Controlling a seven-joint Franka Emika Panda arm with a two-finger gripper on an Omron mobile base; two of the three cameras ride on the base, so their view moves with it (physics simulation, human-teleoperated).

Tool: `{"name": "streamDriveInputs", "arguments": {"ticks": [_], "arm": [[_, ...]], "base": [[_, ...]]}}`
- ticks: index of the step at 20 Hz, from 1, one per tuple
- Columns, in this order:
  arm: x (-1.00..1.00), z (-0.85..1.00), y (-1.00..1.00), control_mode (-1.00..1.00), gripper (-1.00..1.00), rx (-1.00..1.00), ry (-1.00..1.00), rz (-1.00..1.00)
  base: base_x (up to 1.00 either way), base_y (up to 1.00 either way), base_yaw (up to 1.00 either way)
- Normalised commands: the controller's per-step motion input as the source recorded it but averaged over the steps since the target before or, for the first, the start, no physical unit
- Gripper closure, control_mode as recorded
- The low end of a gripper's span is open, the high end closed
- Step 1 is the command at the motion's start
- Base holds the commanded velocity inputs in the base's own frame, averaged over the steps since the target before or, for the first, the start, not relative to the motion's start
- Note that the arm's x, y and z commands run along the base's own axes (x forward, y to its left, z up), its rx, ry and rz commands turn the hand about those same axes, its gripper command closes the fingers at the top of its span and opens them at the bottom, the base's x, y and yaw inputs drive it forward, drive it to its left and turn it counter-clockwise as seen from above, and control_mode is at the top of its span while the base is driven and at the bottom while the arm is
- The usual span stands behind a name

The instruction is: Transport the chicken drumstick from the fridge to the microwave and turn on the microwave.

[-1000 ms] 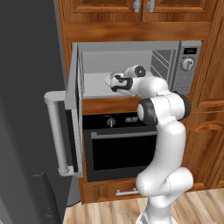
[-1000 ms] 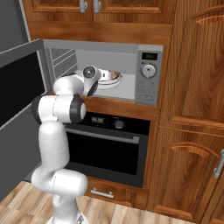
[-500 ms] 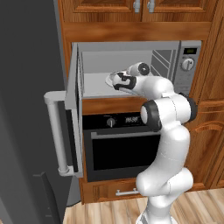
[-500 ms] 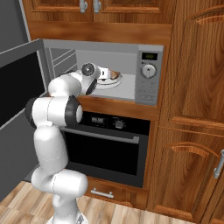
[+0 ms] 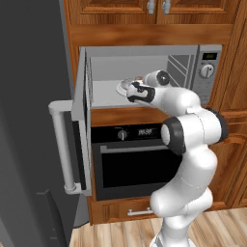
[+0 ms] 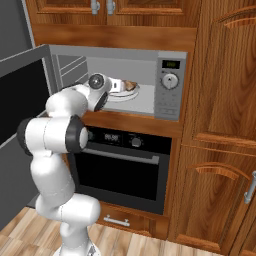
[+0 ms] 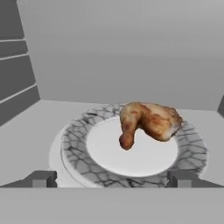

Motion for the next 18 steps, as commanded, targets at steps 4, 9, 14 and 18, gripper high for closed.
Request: {"name": "streamDriveInputs", "arguments": {"ticks": [4, 9, 14, 18], "arm": [[-0.46, 0.16, 0.00, -1.00, -1.00, 0.00, 0.00, 0.00], [-0.53, 0.15, 0.00, -1.00, -1.00, -0.01, 0.00, 0.00], [-0.51, 0.20, 0.00, -1.00, -1.00, 0.00, 0.00, 0.00], [-0.47, 0.29, 0.00, -1.00, -1.00, 0.00, 0.00, 0.00]], "base": [[0.00, 0.00, 0.00], [0.00, 0.00, 0.00], [0.00, 0.00, 0.00], [0.00, 0.00, 0.00]]}}
